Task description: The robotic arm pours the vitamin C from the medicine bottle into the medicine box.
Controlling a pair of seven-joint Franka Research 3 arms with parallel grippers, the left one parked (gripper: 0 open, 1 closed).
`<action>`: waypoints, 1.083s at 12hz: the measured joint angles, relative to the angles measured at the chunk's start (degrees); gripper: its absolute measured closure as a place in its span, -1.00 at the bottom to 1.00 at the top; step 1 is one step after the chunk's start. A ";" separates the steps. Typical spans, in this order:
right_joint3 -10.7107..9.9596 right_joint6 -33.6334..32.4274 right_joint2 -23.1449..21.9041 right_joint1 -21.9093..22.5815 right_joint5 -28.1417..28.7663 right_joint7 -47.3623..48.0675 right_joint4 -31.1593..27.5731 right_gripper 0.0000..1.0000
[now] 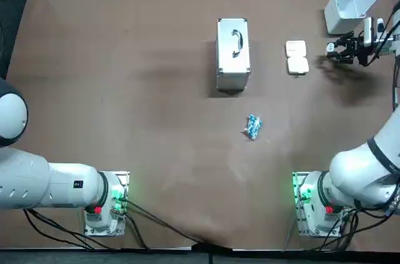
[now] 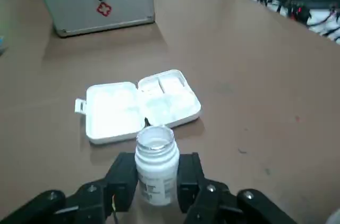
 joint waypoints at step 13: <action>11.75 29.78 -7.93 7.26 -29.91 38.05 -3.12 0.15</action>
